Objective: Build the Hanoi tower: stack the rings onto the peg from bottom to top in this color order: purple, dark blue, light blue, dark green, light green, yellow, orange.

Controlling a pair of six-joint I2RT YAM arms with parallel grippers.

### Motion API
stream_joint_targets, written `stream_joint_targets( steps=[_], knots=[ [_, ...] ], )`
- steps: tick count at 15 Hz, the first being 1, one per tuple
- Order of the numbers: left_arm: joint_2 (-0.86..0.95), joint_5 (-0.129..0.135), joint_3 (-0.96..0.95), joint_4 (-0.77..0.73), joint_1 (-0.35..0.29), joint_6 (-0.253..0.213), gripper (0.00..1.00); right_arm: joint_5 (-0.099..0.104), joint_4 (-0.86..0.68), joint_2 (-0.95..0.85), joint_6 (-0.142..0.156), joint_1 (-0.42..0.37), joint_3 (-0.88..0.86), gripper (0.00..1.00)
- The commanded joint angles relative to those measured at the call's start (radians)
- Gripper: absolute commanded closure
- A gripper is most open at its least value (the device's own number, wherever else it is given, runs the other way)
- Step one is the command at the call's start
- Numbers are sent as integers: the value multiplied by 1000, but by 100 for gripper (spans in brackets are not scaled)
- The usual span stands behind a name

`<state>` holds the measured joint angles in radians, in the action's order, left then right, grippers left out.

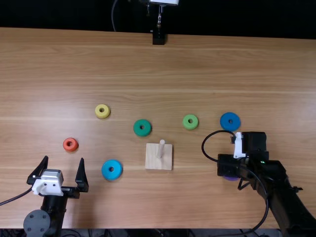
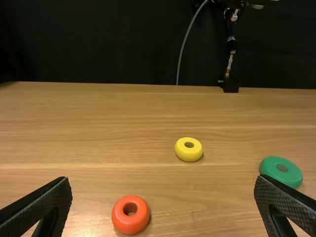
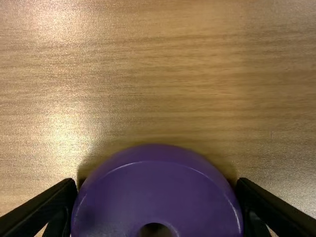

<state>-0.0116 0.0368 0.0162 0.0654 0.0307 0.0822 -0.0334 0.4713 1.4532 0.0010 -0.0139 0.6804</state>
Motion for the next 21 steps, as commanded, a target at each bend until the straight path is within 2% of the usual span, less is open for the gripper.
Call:
stream_joint_targets(
  steps=[1,4,7,9,11,14,18,21],
  knots=[
    [12,7,-16,17,-6,-5,0,-7,3,9,8,-4,21,100],
    [12,7,-16,17,-6,-5,0,-3,88,4,6,17,157,100],
    [12,7,-16,17,-6,-5,0,0,367,3,6,106,349,100],
    [12,7,-16,17,-6,-3,0,-5,544,4,8,170,490,100],
    [12,7,-16,17,-6,-5,0,-7,634,6,8,239,614,100],
    [12,7,-16,17,-6,-5,0,-7,675,9,3,376,760,100],
    [12,7,-16,17,-6,-3,0,-7,675,13,3,499,912,100],
    [12,7,-16,17,-6,-5,0,-7,671,88,5,580,958,100]
  ],
)
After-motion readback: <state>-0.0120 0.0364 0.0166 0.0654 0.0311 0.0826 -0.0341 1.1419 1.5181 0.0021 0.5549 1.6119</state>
